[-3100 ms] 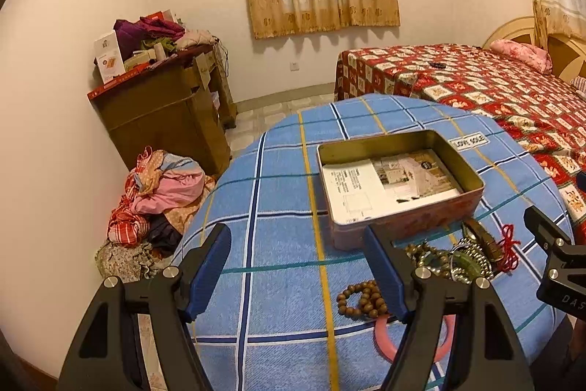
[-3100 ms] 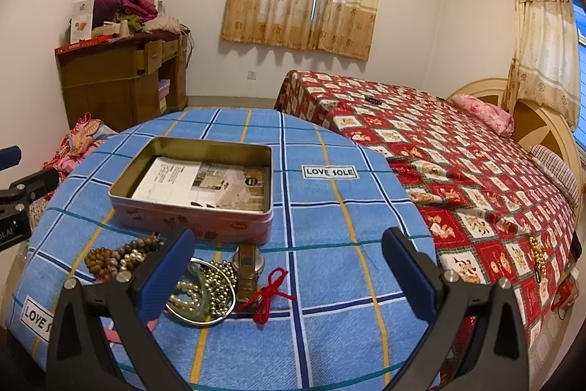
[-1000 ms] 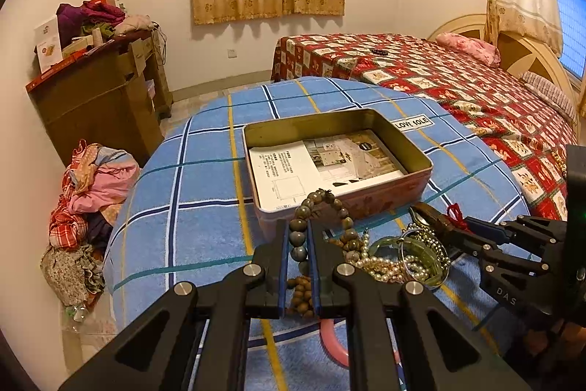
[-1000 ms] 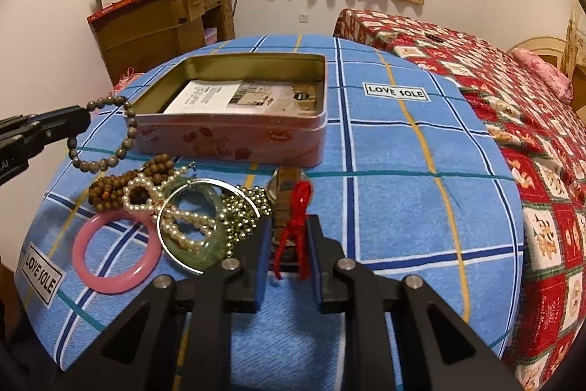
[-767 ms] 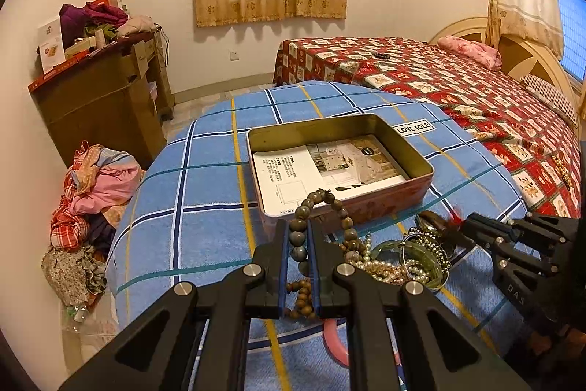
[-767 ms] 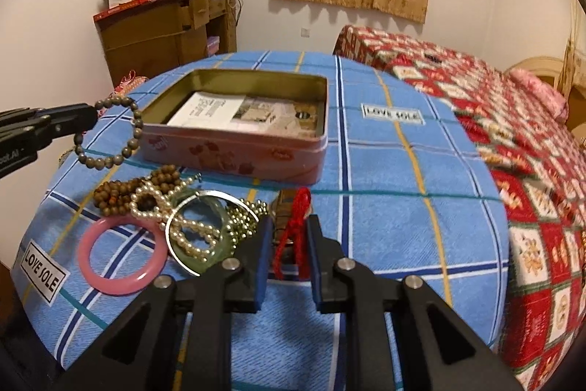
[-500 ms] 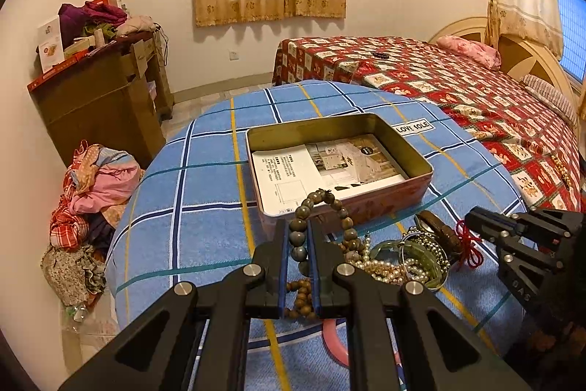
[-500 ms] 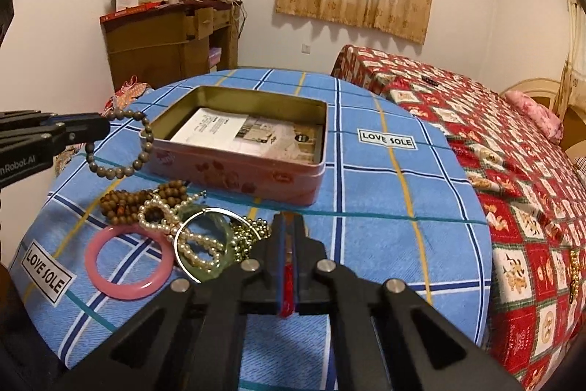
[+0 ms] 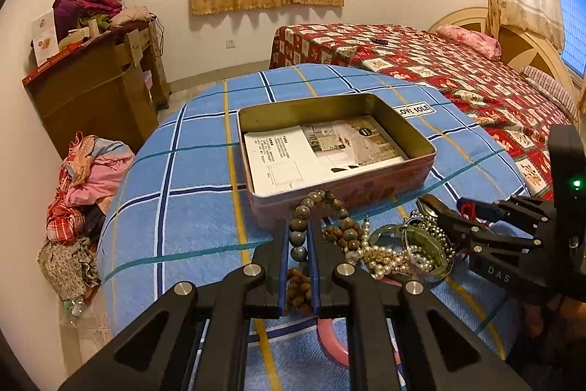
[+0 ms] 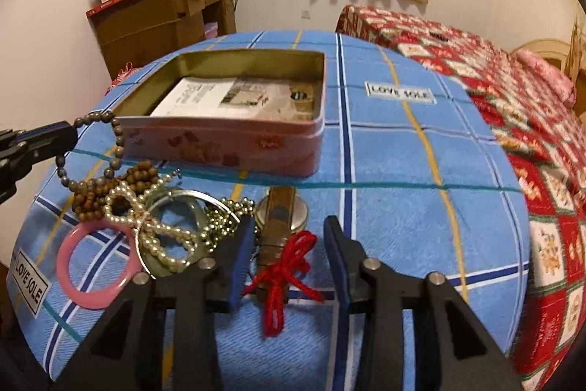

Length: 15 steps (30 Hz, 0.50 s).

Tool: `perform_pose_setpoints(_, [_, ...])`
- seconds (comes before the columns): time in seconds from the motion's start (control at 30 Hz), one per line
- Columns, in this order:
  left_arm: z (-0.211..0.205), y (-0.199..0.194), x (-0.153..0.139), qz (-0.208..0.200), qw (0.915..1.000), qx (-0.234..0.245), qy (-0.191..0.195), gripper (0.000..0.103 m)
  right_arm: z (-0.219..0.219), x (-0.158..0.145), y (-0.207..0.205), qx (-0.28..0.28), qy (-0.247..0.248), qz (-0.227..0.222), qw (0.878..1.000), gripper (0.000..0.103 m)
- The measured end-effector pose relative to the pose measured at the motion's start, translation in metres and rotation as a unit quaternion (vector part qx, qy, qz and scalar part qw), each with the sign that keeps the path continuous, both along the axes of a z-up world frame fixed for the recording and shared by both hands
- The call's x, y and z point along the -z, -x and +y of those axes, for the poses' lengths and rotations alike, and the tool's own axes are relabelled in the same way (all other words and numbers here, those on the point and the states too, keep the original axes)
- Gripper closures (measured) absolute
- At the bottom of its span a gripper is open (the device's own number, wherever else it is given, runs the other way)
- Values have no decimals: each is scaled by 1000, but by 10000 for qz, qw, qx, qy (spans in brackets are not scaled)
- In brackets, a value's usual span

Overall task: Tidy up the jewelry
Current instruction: 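Close the right tool on the red string charm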

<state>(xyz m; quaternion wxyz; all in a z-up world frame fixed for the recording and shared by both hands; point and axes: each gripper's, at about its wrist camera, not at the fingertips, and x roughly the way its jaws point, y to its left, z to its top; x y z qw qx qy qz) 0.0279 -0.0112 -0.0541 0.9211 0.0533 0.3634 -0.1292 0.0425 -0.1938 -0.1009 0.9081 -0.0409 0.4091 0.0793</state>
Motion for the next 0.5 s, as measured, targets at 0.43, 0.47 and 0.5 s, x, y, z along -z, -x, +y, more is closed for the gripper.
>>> perform_pose_setpoints(0.43, [-1, 2, -1, 3, 10000, 28, 19, 94, 2, -17, 16, -244, -116, -304, 9992, 80])
perform_pose_setpoints(0.47, [-1, 2, -1, 0, 10000, 28, 18, 94, 1, -18, 15, -253, -135, -335, 9990, 80])
perform_pose_setpoints(0.5, [-1, 2, -1, -5, 10000, 28, 17, 94, 0, -20, 15, -274, -195, -370, 9987, 80])
